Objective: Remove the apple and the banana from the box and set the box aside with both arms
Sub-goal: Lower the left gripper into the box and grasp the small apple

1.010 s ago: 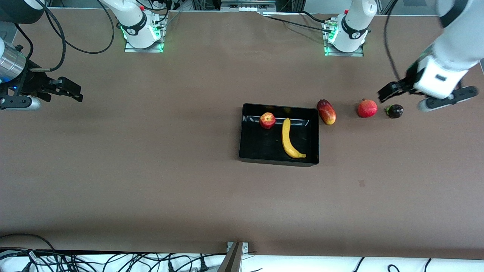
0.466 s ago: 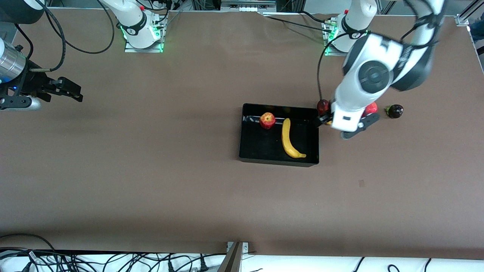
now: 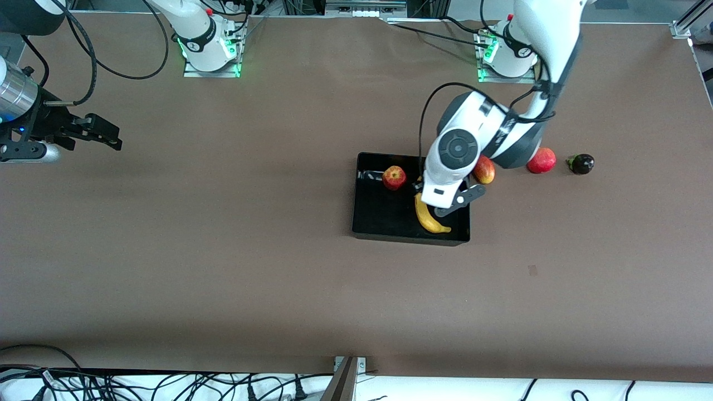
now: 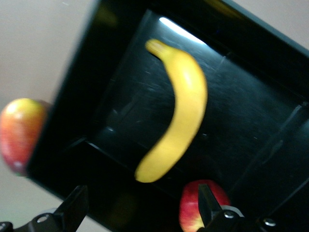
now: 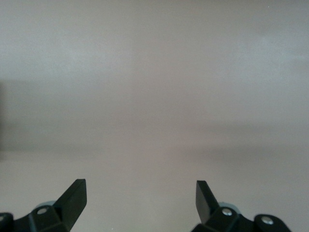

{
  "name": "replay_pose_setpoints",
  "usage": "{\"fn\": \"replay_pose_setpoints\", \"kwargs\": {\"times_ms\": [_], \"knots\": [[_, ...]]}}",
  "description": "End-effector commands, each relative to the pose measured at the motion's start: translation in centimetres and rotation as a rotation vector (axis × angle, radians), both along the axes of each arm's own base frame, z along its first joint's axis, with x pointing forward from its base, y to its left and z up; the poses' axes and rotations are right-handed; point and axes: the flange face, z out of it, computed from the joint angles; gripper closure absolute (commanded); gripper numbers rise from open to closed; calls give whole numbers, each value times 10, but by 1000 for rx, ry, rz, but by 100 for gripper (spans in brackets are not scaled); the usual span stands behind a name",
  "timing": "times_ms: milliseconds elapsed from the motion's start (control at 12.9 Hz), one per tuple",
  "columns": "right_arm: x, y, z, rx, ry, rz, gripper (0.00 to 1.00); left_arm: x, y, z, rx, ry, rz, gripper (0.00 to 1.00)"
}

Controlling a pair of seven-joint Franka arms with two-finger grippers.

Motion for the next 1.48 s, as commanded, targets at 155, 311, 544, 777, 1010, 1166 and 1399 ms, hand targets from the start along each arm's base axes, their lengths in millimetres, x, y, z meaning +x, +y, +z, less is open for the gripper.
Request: {"fn": "replay_pose_setpoints", "kwargs": {"times_ms": [155,311,544,777,1010,1166,1399], "knots": [[2,-1,4,-13,-6,-5,0,-8,-40,-36,-61,18,8,0],[3,-1,3,-14,-5,-5,0,-20,-59,-44,-88,13,-19,0],[3,-1,3,-12,-4,-5,0,-36,-80,-62,-95,17,-23,0],[3,-1,3,-12,-4,-5,0,-51,-84,-77,-88,24,-34,0],[3,-1,3,-12,-4,-5,0,-53,-88,-87,-99,14,-35,0],[3,-1,3,-12,-4,-5,0,-53,-88,-88,-98,14,-27,25],[3,0,3,-12,-4,-4,0,-53,-88,-88,-91,9,-25,100]]}}
